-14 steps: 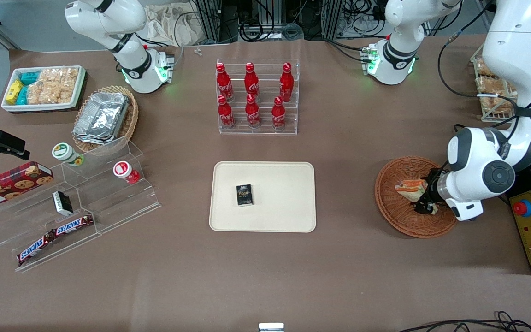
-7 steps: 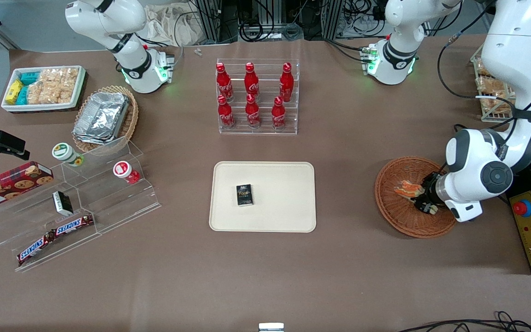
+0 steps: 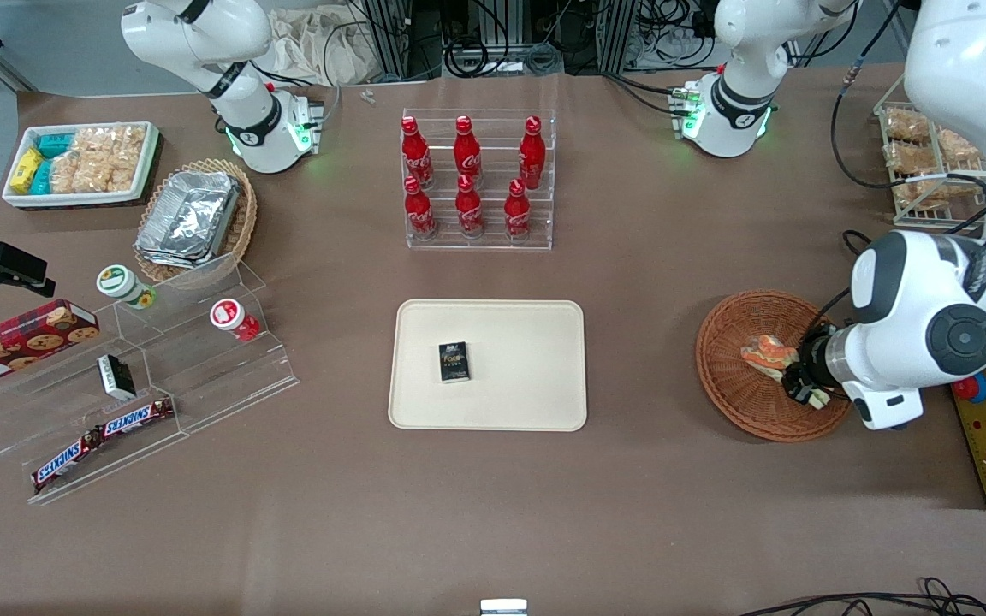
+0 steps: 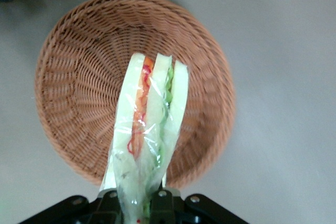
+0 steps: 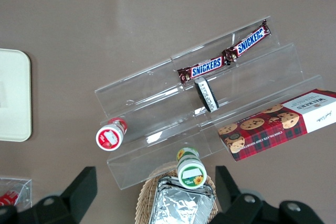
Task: Place sandwich from basket to tray
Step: 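Lift the sandwich out of the basket with the left gripper, then carry the sandwich over the cream tray and lower it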
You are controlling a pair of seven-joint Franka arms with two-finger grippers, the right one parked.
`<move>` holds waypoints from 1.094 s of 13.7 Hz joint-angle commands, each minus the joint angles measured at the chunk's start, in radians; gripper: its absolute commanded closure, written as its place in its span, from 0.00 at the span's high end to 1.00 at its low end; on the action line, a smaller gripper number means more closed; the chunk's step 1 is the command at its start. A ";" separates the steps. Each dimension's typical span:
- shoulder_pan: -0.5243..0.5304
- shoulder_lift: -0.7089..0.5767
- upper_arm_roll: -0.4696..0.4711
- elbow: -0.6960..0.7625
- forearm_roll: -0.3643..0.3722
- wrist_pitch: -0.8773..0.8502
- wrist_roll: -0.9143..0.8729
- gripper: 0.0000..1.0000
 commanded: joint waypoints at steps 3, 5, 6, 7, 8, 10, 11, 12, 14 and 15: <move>-0.225 0.045 0.006 0.192 0.011 -0.087 0.198 0.00; -0.315 0.126 0.006 0.288 0.009 -0.085 0.313 0.00; -0.364 0.169 0.006 0.327 0.009 -0.084 0.359 0.00; -0.409 0.204 0.006 0.344 0.009 -0.084 0.376 0.00; -0.447 0.232 0.007 0.341 0.009 -0.075 0.384 0.00; -0.486 0.309 0.007 0.316 0.009 0.008 0.448 0.00; -0.504 0.336 0.007 0.312 0.009 0.052 0.453 0.00; -0.510 0.344 0.007 0.310 0.002 0.070 0.449 0.00; -0.517 0.357 0.006 0.293 -0.002 0.085 0.453 0.00; -0.530 0.373 0.006 0.292 -0.002 0.122 0.446 0.00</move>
